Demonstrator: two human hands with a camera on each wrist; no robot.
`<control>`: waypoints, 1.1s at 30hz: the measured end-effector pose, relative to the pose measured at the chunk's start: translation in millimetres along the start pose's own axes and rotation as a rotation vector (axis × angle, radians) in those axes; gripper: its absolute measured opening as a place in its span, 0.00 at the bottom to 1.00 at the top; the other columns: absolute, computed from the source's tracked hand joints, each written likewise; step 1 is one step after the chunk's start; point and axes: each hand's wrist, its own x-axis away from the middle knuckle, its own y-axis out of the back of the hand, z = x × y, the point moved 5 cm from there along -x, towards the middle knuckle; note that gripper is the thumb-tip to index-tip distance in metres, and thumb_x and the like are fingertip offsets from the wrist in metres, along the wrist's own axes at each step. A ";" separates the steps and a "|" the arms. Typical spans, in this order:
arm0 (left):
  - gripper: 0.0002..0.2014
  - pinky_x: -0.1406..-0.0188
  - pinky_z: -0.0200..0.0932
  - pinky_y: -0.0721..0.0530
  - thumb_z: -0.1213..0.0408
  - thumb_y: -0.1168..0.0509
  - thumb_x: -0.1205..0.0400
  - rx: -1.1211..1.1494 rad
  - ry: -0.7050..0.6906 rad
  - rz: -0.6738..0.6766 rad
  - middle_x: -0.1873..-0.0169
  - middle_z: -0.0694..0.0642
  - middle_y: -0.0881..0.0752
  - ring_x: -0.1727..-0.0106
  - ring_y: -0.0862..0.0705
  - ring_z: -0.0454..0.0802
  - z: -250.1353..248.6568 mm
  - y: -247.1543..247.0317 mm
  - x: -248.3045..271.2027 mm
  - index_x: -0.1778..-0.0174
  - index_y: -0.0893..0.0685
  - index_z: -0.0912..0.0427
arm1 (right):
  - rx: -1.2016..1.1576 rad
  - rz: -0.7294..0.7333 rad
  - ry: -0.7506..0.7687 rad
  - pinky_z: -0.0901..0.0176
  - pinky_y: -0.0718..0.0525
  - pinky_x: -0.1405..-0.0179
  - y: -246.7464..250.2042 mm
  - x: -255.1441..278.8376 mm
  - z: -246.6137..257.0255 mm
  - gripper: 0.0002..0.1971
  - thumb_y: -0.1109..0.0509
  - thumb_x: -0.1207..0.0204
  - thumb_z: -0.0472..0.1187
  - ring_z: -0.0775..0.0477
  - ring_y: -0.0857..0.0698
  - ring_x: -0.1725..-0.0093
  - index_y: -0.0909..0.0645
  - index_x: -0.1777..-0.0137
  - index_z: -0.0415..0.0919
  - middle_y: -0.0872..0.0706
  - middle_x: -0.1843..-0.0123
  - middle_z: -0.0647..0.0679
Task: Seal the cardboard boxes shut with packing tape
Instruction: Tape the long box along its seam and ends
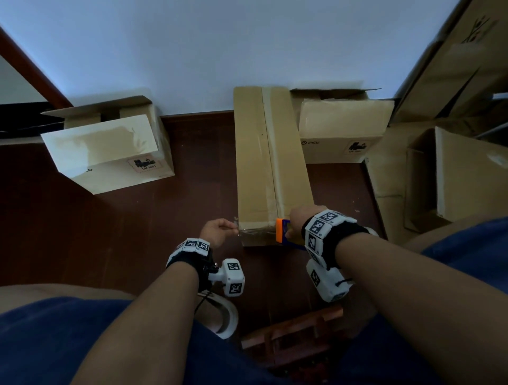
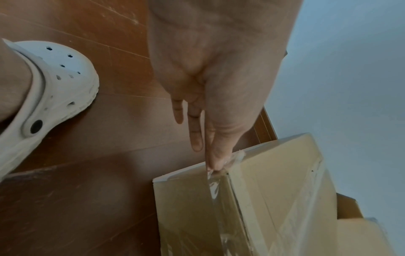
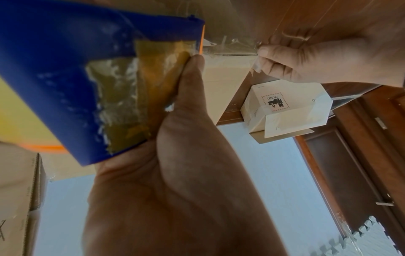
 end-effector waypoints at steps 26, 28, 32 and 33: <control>0.17 0.51 0.51 0.13 0.55 0.39 0.14 0.008 0.104 -0.167 0.66 0.59 0.13 0.64 0.15 0.54 -9.0 20.1 -9.8 0.65 0.16 0.60 | -0.071 0.011 0.009 0.61 0.35 0.79 4.1 9.2 3.5 0.17 0.37 0.17 0.51 0.52 0.29 0.73 0.27 0.62 0.39 0.28 0.68 0.49; 0.21 0.60 0.44 0.16 0.55 0.43 0.12 0.118 0.122 -0.111 0.68 0.59 0.15 0.67 0.17 0.51 -15.7 11.1 -1.5 0.66 0.18 0.63 | -0.061 0.010 0.009 0.62 0.35 0.79 4.6 10.2 3.2 0.18 0.37 0.17 0.51 0.52 0.29 0.73 0.28 0.65 0.40 0.28 0.69 0.49; 0.15 0.54 0.45 0.18 0.62 0.41 0.13 -0.033 0.056 0.013 0.63 0.58 0.15 0.61 0.18 0.51 -25.9 -8.0 1.6 0.64 0.17 0.59 | -0.052 0.007 0.014 0.62 0.34 0.79 3.5 12.0 3.2 0.17 0.37 0.17 0.52 0.52 0.29 0.72 0.25 0.59 0.39 0.27 0.68 0.49; 0.14 0.49 0.48 0.18 0.62 0.40 0.14 -0.094 0.058 0.010 0.60 0.58 0.14 0.57 0.17 0.53 -26.6 -9.4 0.1 0.64 0.16 0.58 | -0.054 0.010 0.013 0.62 0.34 0.79 2.6 12.3 3.0 0.17 0.37 0.17 0.51 0.52 0.29 0.72 0.26 0.62 0.39 0.27 0.68 0.49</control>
